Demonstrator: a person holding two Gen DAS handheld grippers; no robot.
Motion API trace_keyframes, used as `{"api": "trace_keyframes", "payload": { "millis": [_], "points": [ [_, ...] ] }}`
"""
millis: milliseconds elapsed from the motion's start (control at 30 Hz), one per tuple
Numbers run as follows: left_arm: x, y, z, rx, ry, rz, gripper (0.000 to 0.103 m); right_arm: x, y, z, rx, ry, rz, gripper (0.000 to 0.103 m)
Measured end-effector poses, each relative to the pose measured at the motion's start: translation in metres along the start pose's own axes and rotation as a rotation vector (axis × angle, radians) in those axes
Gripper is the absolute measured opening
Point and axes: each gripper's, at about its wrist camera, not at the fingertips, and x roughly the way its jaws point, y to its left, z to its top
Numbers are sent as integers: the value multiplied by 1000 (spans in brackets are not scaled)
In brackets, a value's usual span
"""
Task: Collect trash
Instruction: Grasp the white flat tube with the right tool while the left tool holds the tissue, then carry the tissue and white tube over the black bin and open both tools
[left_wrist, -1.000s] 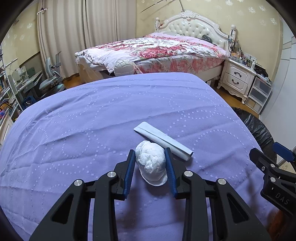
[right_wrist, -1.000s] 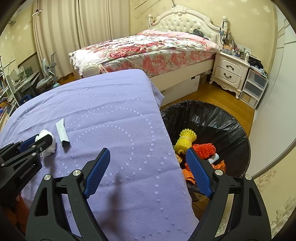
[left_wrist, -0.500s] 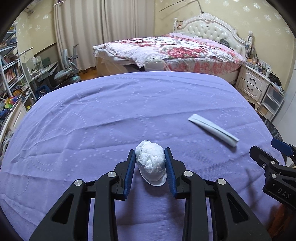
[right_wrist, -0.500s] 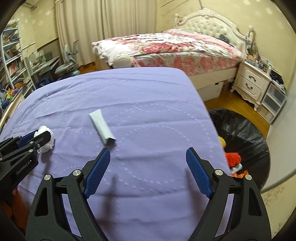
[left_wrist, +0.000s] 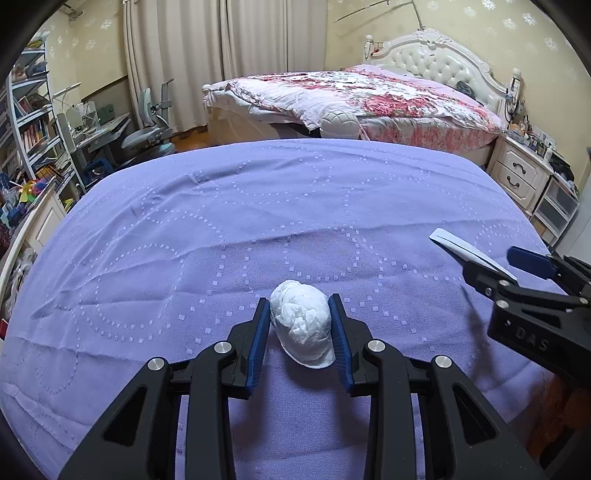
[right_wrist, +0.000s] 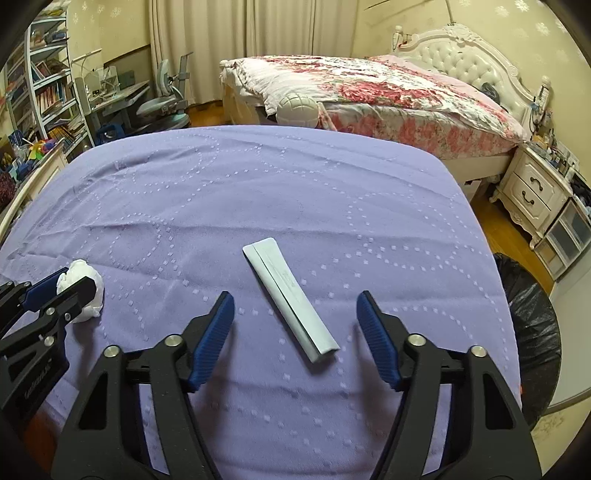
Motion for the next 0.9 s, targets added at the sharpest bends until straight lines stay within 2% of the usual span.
{"api": "trace_keyframes", "payload": {
  "millis": [133,200,333,500,900],
  "points": [
    [1,2,0,0,-2,-5,35,6,2,-2,-6,29,0,42],
    [2,4,1,-3,-1,-9,36,4,3,-4,-6,27,1,38],
    [5,5,1,-12,7,-11,41,1,4,-7,-15,26,9,23],
    [5,5,0,-8,10,-15,41,-4,3,-14,-10,27,14,16],
    [2,3,-6,3,6,-23,33,-20,1,-30,5,16,20,15]
  ]
}}
